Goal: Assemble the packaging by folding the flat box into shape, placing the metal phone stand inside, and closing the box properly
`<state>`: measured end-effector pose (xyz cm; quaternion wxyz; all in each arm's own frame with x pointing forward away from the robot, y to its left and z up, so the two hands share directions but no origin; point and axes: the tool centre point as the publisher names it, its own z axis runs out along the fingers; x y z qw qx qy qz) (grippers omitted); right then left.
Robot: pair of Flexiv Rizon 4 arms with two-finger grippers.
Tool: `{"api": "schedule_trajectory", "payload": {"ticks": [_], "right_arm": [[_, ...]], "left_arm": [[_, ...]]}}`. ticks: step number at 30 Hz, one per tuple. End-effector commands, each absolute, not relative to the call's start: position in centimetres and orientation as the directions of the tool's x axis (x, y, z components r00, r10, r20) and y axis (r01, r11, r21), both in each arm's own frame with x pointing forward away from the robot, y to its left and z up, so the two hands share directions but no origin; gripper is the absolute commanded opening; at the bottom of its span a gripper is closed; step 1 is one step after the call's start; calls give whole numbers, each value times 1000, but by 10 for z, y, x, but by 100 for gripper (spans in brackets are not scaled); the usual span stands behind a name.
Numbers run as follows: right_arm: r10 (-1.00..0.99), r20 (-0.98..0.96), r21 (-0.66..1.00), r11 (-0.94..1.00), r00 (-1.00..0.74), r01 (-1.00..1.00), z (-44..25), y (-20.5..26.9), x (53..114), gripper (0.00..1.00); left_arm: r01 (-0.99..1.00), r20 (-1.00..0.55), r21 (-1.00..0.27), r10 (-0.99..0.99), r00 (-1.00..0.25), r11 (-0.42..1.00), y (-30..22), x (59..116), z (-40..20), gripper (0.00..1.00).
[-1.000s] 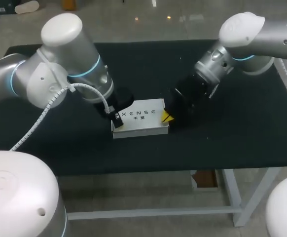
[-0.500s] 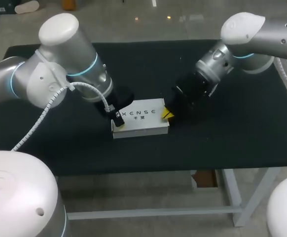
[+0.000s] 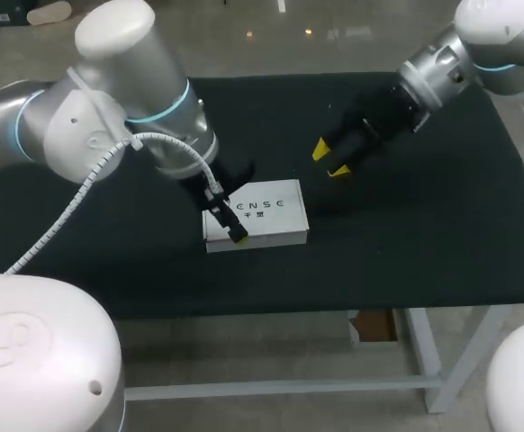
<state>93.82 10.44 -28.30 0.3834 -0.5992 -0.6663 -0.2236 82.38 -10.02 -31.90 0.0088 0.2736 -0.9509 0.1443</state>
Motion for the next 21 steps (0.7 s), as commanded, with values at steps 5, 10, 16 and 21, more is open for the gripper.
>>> {"api": "schedule_trajectory", "payload": {"ticks": [5,10,16,21], "right_arm": [[660,747,125,-23,-79,992,-254,81,930,100],[660,747,125,-23,-79,992,-254,81,930,100],[660,747,125,-23,-79,992,-254,81,930,100],[692,718,171,-66,-78,983,-265,72,932,100]], "left_arm": [[-650,302,-151,-591,-748,745,-109,820,-320,100],[-650,302,-151,-591,-748,745,-109,820,-320,100],[-650,302,-151,-591,-748,745,-109,820,-320,100],[-687,290,-168,-630,-720,707,-113,814,-323,100]]}}
